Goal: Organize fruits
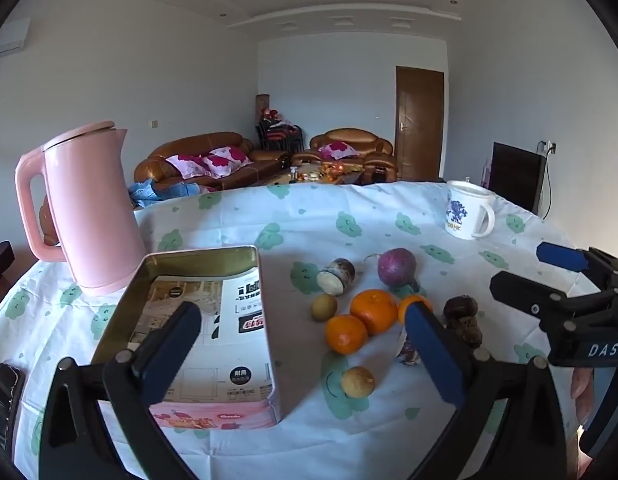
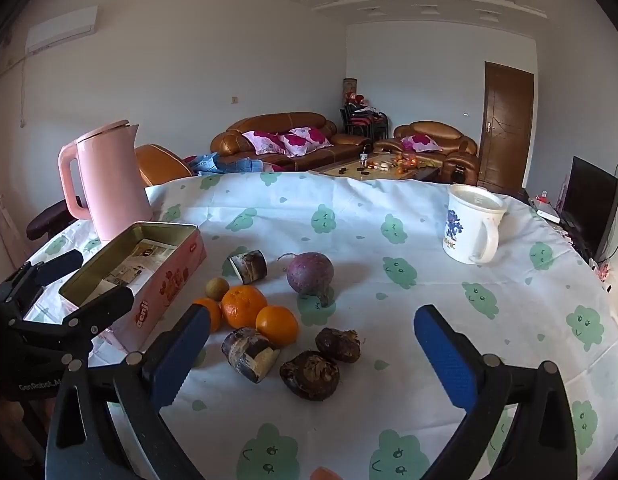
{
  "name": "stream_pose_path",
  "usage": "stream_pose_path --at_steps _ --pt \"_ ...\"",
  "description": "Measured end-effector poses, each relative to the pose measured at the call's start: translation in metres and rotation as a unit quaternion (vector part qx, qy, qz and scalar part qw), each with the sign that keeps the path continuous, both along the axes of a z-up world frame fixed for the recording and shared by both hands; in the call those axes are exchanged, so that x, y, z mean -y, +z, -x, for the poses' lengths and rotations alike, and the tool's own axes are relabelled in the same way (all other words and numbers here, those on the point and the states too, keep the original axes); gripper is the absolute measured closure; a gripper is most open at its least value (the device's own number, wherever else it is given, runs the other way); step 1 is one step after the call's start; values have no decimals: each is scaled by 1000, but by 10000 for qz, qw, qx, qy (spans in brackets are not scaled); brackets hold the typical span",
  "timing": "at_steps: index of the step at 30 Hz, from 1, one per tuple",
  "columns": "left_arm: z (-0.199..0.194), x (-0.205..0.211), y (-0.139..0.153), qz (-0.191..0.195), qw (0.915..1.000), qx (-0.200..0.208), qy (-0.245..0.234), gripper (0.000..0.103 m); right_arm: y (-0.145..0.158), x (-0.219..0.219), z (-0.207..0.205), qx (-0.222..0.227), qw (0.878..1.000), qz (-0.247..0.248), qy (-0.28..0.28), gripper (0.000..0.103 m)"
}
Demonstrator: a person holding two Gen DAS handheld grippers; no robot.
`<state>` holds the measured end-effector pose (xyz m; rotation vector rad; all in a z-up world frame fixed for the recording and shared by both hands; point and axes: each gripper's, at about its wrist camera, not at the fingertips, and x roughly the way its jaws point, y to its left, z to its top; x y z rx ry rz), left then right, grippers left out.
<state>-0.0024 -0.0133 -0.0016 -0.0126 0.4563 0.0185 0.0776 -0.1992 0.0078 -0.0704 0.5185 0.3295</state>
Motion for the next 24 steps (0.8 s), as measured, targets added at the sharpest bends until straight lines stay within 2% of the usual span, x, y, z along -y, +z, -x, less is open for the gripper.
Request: stream_pose_path --at_steps 11,24 --pt "4 -7 0 59 10000 12 29 0 3 0 7 88 9999 -98 -112 1" --pt "4 3 -1 -89 9998 47 -164 0 -12 12 -1 -9 9982 -283 -523 1"
